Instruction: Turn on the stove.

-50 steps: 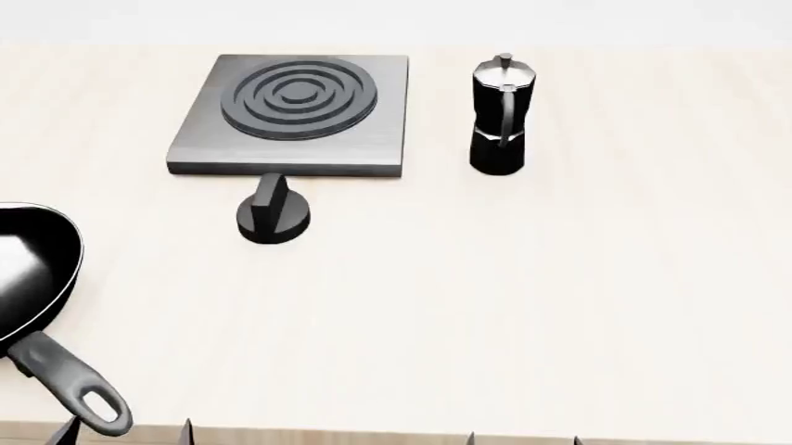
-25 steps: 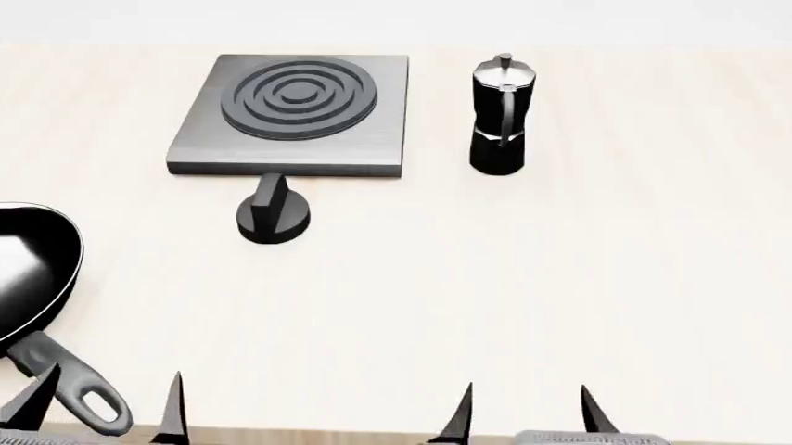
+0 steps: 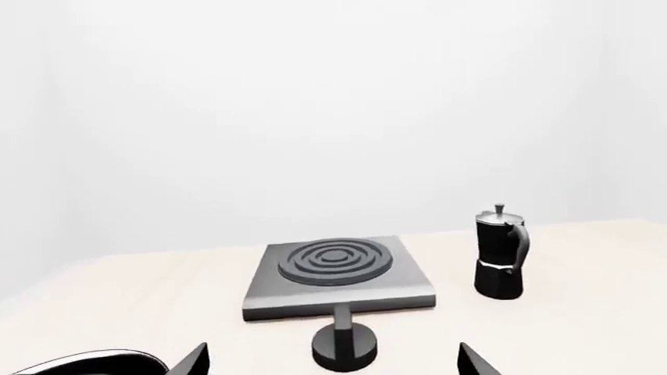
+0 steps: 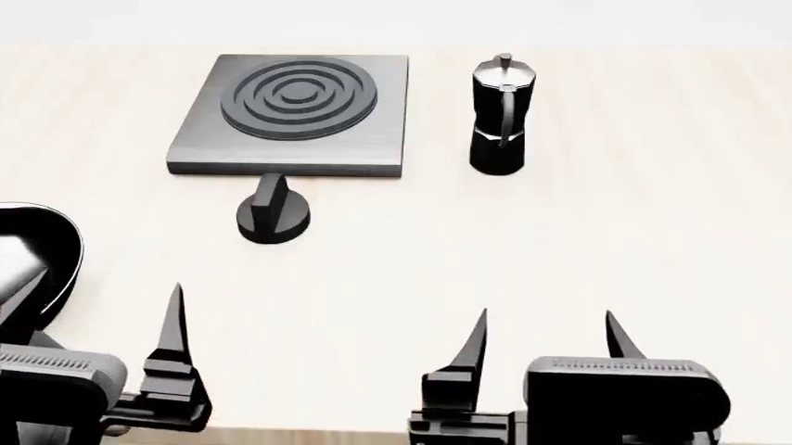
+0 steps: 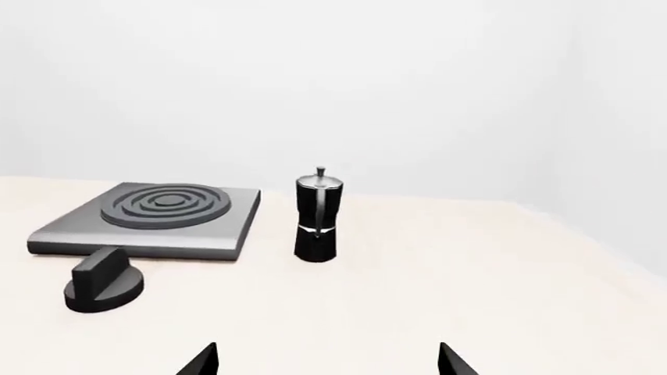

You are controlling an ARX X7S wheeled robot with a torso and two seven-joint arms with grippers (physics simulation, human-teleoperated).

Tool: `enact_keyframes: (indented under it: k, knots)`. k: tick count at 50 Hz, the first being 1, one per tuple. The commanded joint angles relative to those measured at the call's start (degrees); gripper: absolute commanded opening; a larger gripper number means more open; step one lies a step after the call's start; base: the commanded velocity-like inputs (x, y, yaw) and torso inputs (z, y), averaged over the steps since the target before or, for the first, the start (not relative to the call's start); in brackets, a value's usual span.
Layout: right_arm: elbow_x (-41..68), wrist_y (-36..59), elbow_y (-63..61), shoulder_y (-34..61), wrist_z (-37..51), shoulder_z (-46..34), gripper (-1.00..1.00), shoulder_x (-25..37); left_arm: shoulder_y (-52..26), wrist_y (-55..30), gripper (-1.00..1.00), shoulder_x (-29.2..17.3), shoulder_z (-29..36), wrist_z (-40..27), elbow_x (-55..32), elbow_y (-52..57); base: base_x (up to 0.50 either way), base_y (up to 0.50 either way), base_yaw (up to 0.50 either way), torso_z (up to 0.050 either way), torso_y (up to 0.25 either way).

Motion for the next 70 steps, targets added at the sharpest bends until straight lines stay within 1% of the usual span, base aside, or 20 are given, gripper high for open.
enact_keyframes:
  k: [1, 7, 11, 13, 18, 23, 29, 30, 34, 48, 70]
  knots:
    - [0.4, 3.9, -2.5, 4.1, 0.5, -0.4, 1.00, 1.0, -4.8, -2.9, 1.00, 0.1, 0.0, -0.7, -1.1, 1.4, 0.00, 0.00, 0.00, 0.000, 0.000]
    - [0.7, 6.2, -6.0, 5.5, 0.8, -0.2, 1.00, 1.6, -5.8, -3.2, 1.00, -0.1, 0.7, -1.2, -1.1, 2.1, 0.00, 0.00, 0.00, 0.000, 0.000]
    - [0.7, 6.9, -6.8, 6.6, 1.0, -0.5, 1.00, 1.8, -8.1, -5.4, 1.00, 0.1, 0.8, -1.4, -1.9, 4.7, 0.00, 0.00, 0.00, 0.000, 0.000]
    - [0.3, 7.5, -7.2, 7.1, 1.3, -1.2, 1.00, 2.1, -8.2, -4.9, 1.00, -0.3, 1.6, -1.4, -1.3, 4.4, 0.00, 0.00, 0.00, 0.000, 0.000]
    - [-0.2, 8.4, -8.3, 8.1, 1.7, -2.3, 1.00, 2.7, -8.0, -3.9, 1.00, -0.5, 1.3, -2.2, -1.1, 3.8, 0.00, 0.00, 0.00, 0.000, 0.000]
    - [-0.6, 6.6, -9.0, 7.1, 2.6, -2.2, 1.00, 2.7, -8.0, -5.4, 1.00, -0.6, 1.1, -2.8, -1.6, 5.9, 0.00, 0.00, 0.00, 0.000, 0.000]
    - [-0.1, 6.6, -8.8, 7.0, 2.5, -2.2, 1.00, 3.0, -7.9, -4.9, 1.00, -1.0, 0.7, -2.8, -2.2, 5.1, 0.00, 0.00, 0.00, 0.000, 0.000]
    - [-1.8, 6.9, -8.9, 7.4, 3.1, -4.1, 1.00, 4.1, -7.9, -4.4, 1.00, -0.9, 0.6, -2.7, -2.5, 4.6, 0.00, 0.00, 0.00, 0.000, 0.000]
    - [-1.8, 7.5, -9.4, 7.7, 3.2, -4.7, 1.00, 4.1, -7.8, -3.7, 1.00, -1.0, 0.6, -2.7, -2.8, 3.4, 0.00, 0.03, 0.00, 0.000, 0.000]
    - [-1.2, 6.4, -8.8, 7.5, 3.5, -4.6, 1.00, 4.4, -7.7, -3.6, 1.00, -1.8, 1.5, -3.1, -3.1, 3.7, 0.00, 0.11, 0.00, 0.000, 0.000]
    - [-0.6, 6.9, -9.2, 7.6, 3.9, -5.3, 1.00, 5.2, -7.8, -4.2, 1.00, -2.3, 0.4, -4.4, -4.7, 3.8, 0.00, 0.11, 0.00, 0.000, 0.000]
